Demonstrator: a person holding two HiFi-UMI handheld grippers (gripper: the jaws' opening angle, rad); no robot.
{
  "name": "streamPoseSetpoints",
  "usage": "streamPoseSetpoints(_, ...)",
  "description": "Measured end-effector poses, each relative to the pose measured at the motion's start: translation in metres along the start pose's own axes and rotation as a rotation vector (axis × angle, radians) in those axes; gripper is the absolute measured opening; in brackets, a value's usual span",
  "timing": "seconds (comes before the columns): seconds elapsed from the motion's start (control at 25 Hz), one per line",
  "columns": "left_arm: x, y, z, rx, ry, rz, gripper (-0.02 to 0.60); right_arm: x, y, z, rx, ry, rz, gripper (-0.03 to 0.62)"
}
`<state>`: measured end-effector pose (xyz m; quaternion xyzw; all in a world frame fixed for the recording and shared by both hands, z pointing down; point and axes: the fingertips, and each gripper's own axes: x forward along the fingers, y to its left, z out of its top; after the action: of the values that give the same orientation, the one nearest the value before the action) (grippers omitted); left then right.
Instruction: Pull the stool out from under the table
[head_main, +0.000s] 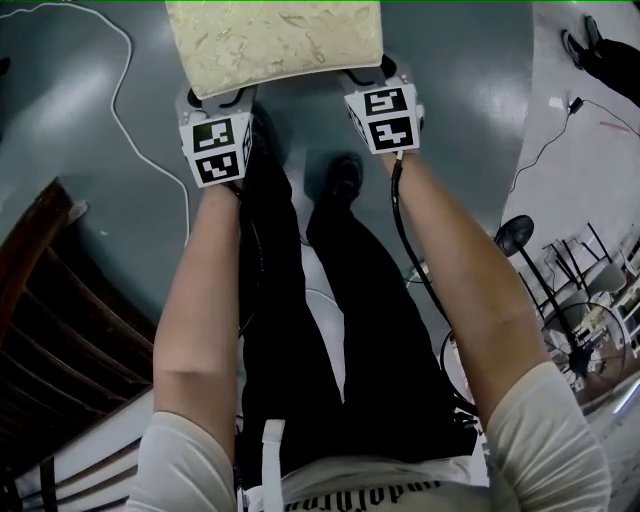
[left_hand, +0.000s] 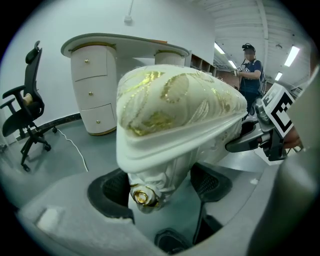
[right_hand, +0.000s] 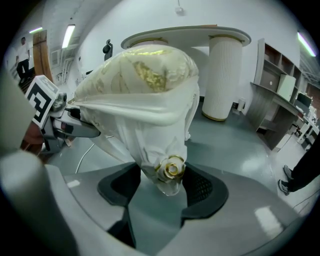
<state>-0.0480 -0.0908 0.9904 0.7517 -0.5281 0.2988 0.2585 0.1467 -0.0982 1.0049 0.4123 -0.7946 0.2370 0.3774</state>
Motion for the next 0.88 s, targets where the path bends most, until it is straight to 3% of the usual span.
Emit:
streamPoseSetpoints(0.16, -0.001, 0.003, -0.002, 0.018, 0.053, -0.003, 0.372, 0.001, -0.003, -0.002, 0.007, 0.030, 0.017, 0.278)
streamPoseSetpoints(0.4, -0.049, -0.005, 0.004, 0.057, 0.095, -0.014, 0.379, -0.043, 0.008, 0.018, 0.040, 0.023, 0.053, 0.298)
streamPoseSetpoints(0.6, -0.110, -0.019, 0.027, 0.000, 0.104, -0.026, 0.379, -0.101, 0.018, 0.040, 0.073, 0.022, 0.096, 0.276)
streamPoseSetpoints(0.88, -0.206, -0.031, 0.133, -0.002, -0.029, -0.030, 0.369, -0.212, 0.043, 0.129, -0.053, -0.071, 0.187, 0.214)
